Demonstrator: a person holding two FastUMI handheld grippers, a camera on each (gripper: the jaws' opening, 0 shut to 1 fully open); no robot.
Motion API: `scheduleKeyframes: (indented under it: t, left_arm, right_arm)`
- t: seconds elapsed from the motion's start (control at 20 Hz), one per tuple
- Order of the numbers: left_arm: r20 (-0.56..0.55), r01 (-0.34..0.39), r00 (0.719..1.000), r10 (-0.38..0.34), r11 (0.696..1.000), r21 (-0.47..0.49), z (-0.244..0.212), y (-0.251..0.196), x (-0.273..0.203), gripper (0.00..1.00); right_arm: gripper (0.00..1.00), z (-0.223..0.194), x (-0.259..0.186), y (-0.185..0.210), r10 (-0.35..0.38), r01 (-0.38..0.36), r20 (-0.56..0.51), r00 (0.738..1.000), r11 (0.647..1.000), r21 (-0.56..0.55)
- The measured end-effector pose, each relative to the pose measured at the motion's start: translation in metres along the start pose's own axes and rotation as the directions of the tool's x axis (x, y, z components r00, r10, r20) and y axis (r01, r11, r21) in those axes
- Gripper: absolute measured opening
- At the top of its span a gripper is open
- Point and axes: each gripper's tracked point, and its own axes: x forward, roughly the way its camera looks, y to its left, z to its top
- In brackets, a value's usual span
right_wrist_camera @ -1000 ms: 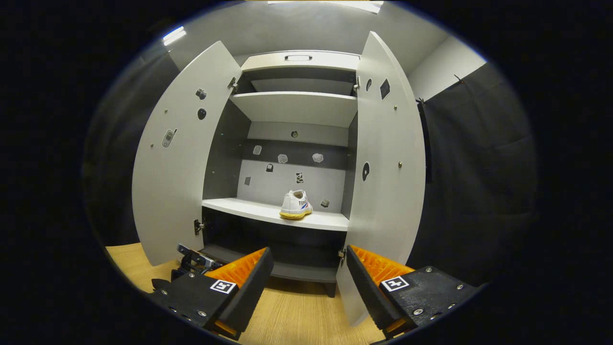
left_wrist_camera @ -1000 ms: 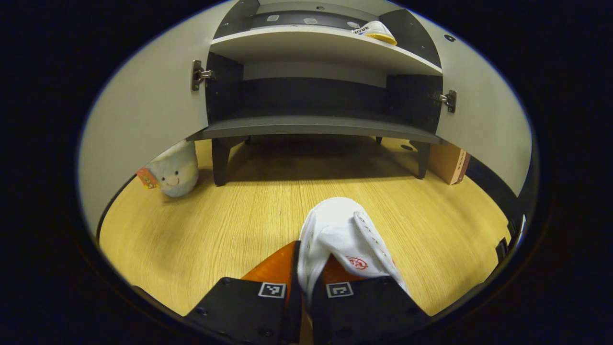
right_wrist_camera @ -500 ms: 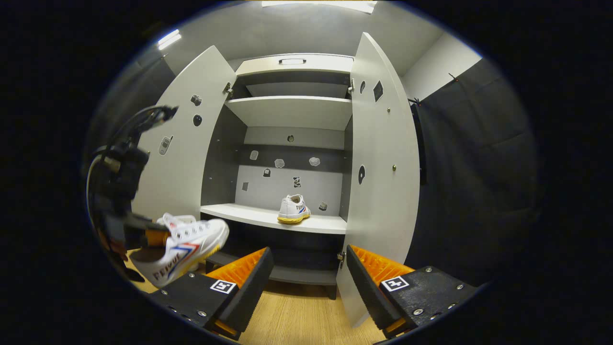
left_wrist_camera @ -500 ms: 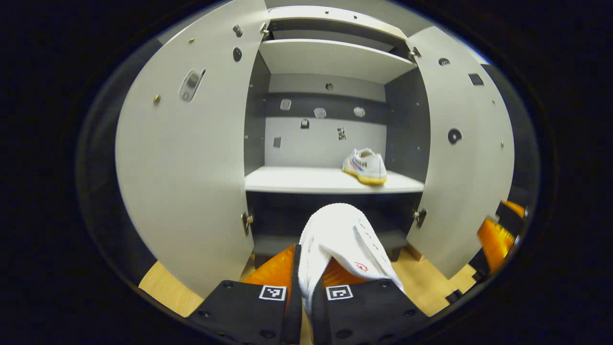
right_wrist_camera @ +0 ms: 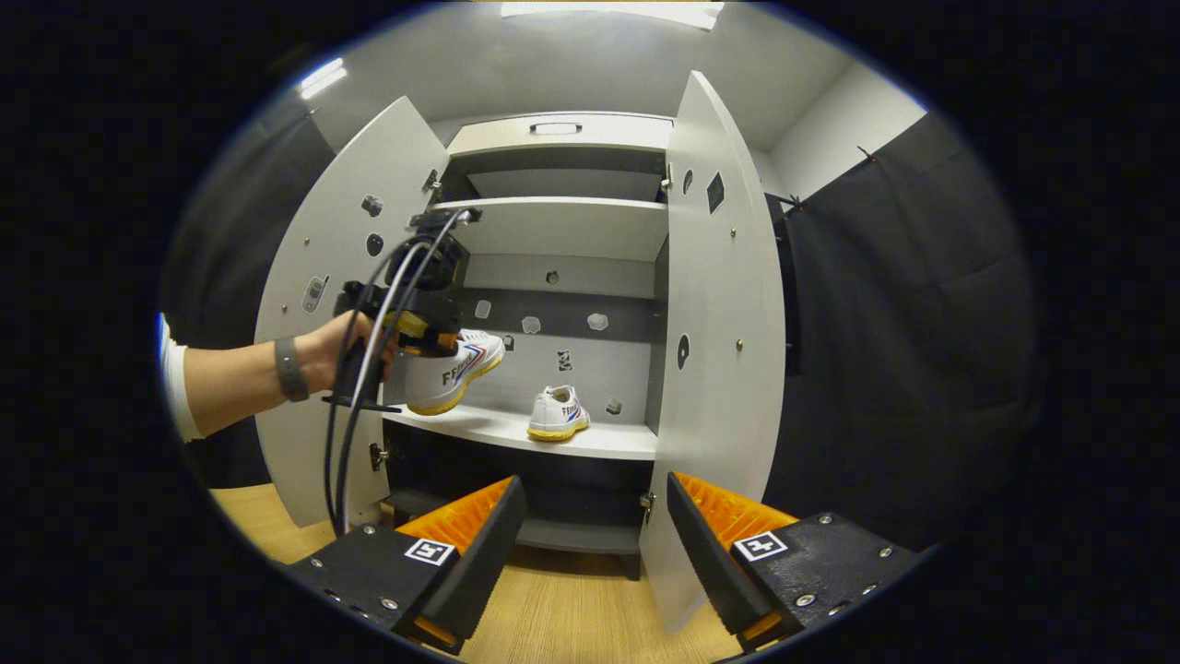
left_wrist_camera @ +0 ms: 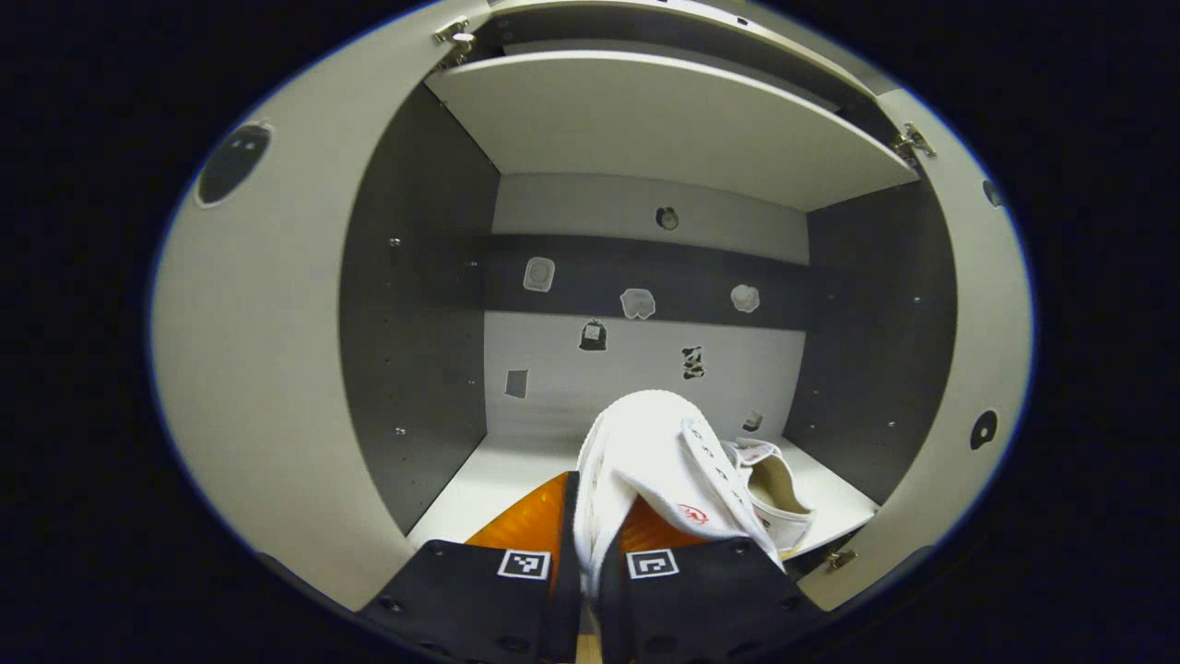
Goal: Grab one shoe with the right hand and put it into the shoe cabinet, grab the other shoe with the left hand and put it into the shoe cabinet; then close the right door with the right hand and the left door with the left hand.
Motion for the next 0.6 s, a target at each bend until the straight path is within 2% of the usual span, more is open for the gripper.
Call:
scheduleKeyframes:
  t: [0.15, 0.3, 0.5, 0.6]
  left_arm:
    - [-0.099, -0.028, 0.995, 0.031, 0.999, 0.033, -0.026, 0.001, 0.059, 0.16]
    - [-0.167, -0.049, 0.985, 0.053, 0.998, 0.032, -0.046, 0.004, 0.091, 0.16]
    - [-0.205, -0.063, 0.976, 0.072, 0.997, 0.051, -0.062, 0.004, 0.108, 0.16]
    - [-0.216, -0.058, 0.974, 0.066, 0.997, 0.047, -0.066, 0.004, 0.107, 0.2]
  right_arm:
    - [0.94, 0.0, -0.004, -0.006, -0.02, 0.02, -0.011, 1.0, 1.0, -0.014]
    - [0.94, -0.003, -0.008, -0.014, -0.051, 0.05, -0.026, 0.998, 0.998, -0.026]
    - [0.94, -0.011, -0.012, -0.018, -0.075, 0.074, -0.047, 0.996, 0.997, -0.029]
    - [0.94, -0.013, -0.016, -0.016, -0.071, 0.07, -0.055, 0.996, 0.997, -0.011]
